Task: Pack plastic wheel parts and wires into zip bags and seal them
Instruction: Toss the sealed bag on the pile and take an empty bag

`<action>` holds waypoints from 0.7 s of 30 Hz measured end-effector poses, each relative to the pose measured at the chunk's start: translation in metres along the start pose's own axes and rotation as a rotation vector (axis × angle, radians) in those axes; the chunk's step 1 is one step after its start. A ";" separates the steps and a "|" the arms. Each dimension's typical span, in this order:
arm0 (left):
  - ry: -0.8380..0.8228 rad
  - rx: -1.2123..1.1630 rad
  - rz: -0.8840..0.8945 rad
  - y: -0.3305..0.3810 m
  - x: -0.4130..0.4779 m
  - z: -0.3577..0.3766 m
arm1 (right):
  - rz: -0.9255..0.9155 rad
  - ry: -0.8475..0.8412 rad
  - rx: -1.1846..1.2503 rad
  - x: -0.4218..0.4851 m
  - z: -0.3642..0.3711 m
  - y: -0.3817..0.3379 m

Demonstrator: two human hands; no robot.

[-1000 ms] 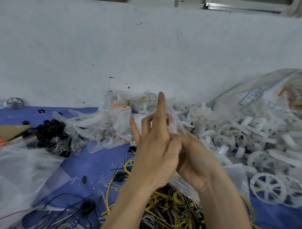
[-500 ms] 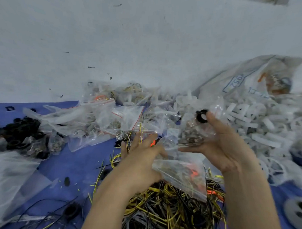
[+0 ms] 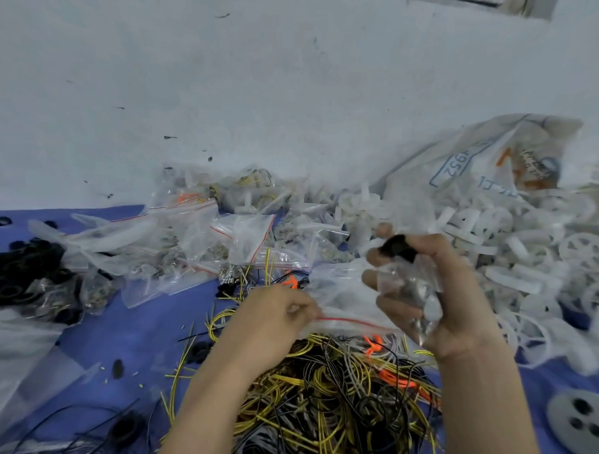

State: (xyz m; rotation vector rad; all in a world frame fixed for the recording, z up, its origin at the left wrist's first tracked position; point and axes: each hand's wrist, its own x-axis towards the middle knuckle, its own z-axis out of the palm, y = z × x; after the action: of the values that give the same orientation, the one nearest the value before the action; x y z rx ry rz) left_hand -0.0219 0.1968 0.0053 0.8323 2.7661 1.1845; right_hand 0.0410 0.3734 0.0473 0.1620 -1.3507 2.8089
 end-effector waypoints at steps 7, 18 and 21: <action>0.261 0.009 -0.051 0.019 -0.004 -0.008 | 0.113 -0.055 -0.486 0.000 0.018 0.011; 0.392 0.024 0.119 0.034 -0.010 -0.006 | 0.160 0.200 -0.994 0.023 0.010 0.039; 0.418 -0.061 0.214 0.036 -0.011 -0.008 | 0.166 0.094 -1.160 0.025 0.002 0.037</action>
State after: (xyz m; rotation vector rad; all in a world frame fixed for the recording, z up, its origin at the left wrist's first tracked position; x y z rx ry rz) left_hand 0.0030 0.2070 0.0336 0.9969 2.9939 1.6421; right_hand 0.0138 0.3476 0.0222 -0.1151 -2.7144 1.6330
